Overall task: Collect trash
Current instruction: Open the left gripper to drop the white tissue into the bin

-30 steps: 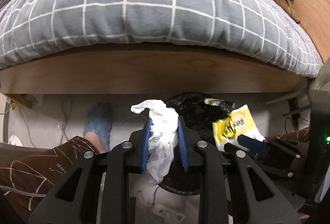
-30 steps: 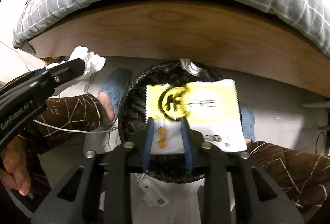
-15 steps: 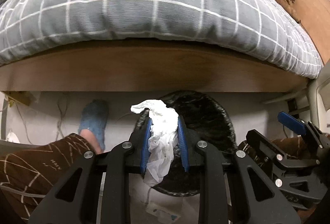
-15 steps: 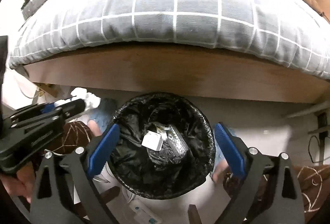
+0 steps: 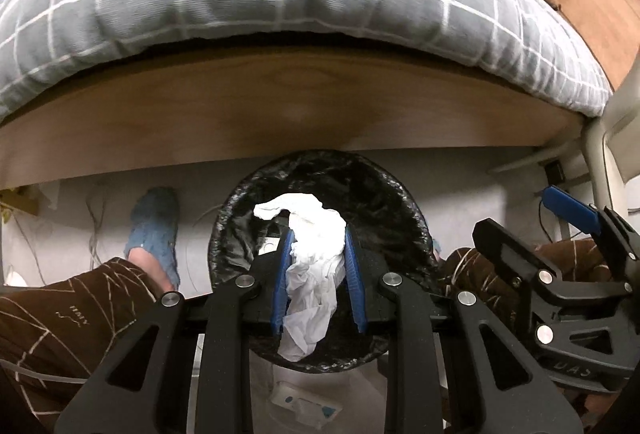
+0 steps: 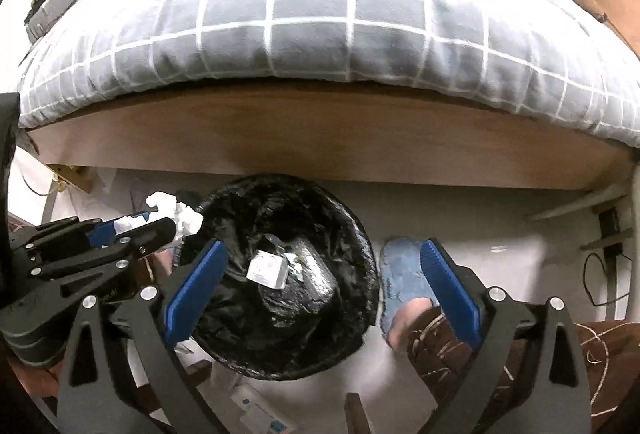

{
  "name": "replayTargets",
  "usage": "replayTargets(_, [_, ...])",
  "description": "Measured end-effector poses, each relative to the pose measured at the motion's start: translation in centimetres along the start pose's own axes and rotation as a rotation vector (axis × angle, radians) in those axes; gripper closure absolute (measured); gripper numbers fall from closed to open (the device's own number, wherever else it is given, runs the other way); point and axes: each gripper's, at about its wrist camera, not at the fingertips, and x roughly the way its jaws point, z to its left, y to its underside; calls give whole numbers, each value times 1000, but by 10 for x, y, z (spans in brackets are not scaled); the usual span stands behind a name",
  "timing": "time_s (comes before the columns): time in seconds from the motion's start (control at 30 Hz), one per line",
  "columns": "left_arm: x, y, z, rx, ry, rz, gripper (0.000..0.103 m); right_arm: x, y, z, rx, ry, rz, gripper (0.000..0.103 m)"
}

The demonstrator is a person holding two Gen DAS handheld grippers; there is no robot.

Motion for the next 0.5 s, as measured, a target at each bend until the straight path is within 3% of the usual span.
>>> replayTargets(0.07, [-1, 0, -4, 16, -8, -5, 75, -1, 1, -3, 5, 10, 1, 10])
replayTargets(0.13, [-2, -1, -8, 31, -31, -18, 61, -4, 2, -6, 3, 24, -3, 10])
replayTargets(0.27, [-6, -2, -9, 24, -52, -37, 44, -5, 3, -9, -6, 72, -9, 10])
replayTargets(0.33, [-8, -2, -7, 23, -77, -48, 28, -10, 3, -10, -11, 77, -13, 10])
replayTargets(0.5, [-23, -8, 0, 9, -110, -96, 11, -22, -2, -8, -23, 92, -28, 10])
